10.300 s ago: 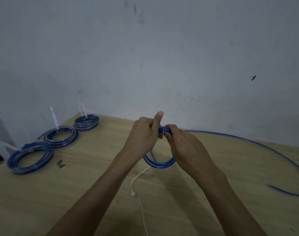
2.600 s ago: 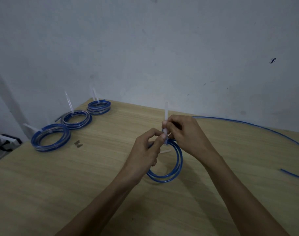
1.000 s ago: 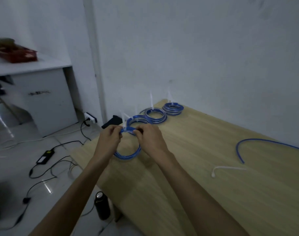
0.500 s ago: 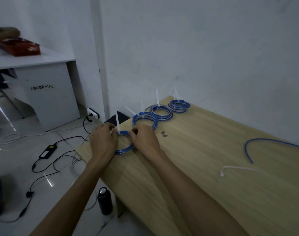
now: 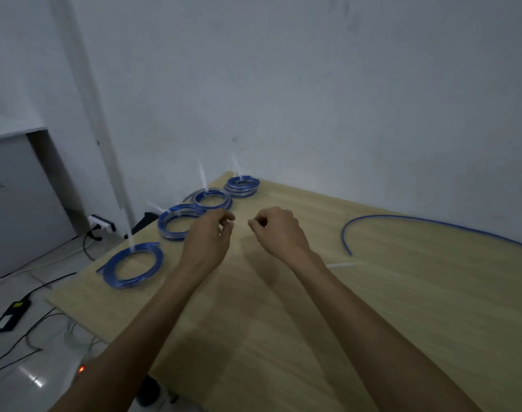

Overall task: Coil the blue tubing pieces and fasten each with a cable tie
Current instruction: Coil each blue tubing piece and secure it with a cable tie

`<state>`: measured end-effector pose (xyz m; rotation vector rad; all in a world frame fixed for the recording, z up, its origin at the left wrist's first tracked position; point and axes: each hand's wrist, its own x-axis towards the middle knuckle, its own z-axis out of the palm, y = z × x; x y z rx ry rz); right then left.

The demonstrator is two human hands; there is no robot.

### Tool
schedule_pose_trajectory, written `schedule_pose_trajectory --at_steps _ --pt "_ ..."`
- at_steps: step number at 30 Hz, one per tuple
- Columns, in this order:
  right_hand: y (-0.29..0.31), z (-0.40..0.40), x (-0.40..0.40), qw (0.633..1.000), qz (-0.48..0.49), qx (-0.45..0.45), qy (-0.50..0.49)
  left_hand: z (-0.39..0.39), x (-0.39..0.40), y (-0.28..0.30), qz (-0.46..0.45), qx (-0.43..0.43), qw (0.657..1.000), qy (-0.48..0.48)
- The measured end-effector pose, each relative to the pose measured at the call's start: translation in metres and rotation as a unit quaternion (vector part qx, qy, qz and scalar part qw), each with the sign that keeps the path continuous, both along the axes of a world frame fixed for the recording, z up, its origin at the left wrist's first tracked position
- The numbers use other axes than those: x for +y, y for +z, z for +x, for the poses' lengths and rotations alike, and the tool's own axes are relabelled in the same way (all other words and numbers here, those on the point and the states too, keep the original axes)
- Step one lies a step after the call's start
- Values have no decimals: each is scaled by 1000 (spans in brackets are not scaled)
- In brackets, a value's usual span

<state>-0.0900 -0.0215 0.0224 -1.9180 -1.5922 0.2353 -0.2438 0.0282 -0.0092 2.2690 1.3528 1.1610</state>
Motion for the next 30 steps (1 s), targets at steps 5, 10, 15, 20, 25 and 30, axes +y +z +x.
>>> schedule_pose_trajectory --at_steps 5,10,15,20,25,30 --pt "-1 79 -40 998 -1 -3 -58 71 -14 -3 -6 84 988 -133" --pt "-8 143 -77 993 5 36 -117 150 -25 -11 -32 198 947 -250" --pt "-7 172 -95 990 26 55 -127 198 -16 -18 2 286 920 -266" --pt "-7 193 -99 989 43 68 -128 221 -7 -15 11 272 923 -271" --pt "1 211 -105 985 43 34 -165 239 -11 -10 31 197 931 -305" --pt "18 220 -116 977 68 -9 -204 259 -31 7 18 65 933 -355"
